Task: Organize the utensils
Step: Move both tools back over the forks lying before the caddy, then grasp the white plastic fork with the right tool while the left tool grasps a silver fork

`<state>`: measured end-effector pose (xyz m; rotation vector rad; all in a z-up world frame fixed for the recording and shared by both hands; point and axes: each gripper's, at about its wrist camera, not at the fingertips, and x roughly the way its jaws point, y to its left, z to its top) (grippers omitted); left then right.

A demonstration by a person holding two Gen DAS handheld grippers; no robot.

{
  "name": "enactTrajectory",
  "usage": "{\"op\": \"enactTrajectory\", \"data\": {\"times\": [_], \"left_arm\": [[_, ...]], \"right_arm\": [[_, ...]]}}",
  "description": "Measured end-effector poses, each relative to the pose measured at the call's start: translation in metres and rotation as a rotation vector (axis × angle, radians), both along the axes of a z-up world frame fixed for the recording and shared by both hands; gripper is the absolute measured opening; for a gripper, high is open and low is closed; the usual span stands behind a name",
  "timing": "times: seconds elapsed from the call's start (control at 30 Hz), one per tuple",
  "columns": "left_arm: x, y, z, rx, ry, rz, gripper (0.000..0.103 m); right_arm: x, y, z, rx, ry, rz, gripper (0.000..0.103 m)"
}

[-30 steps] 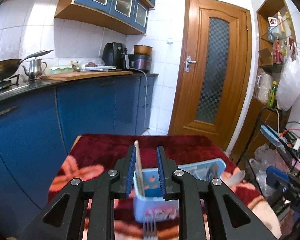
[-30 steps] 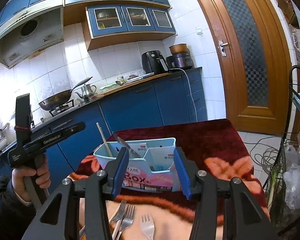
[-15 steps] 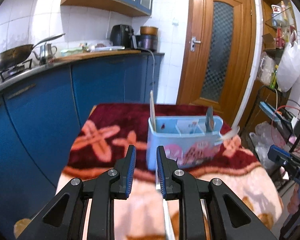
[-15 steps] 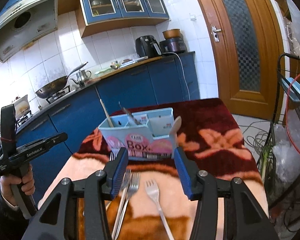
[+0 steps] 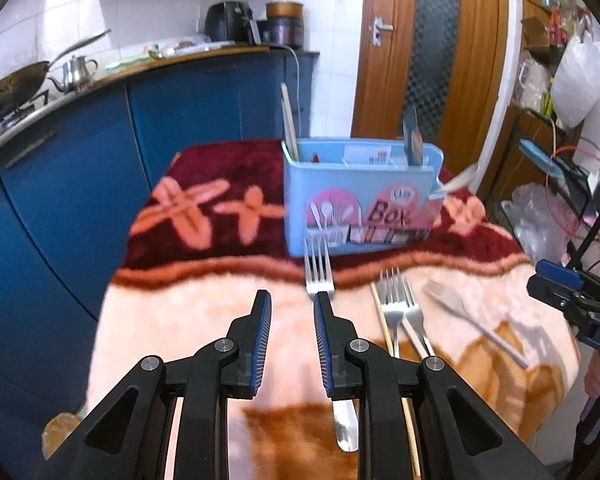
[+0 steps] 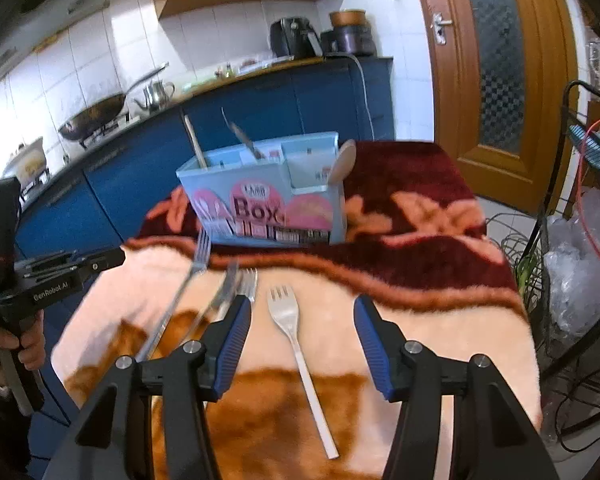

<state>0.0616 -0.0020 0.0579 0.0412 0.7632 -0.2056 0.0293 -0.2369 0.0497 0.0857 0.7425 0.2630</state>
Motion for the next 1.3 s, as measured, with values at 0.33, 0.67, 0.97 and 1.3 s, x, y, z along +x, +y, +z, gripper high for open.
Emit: {"op": "enactTrajectory", "data": {"times": [0.33,0.67,0.97,1.3], "left_arm": [[0.022,-0.023,-0.036,0.017,0.121,-0.046,0.022],[0.058,-0.027,-0.061,-0.003,0.190,-0.022,0.035],[0.085,-0.032,-0.063,-0.009,0.197,-0.011,0.036],[0.103,-0.038,-0.067,-0.020,0.185,-0.016,0.036]], "right_arm": [[0.018,0.004,-0.032,-0.063,0.102,0.048,0.059],[0.042,0.014,-0.049,-0.078,0.152,0.090,0.060],[0.053,0.023,-0.054,-0.083,0.164,0.119,0.062],[0.060,0.029,-0.058,-0.109,0.168,0.134,0.065]]}}
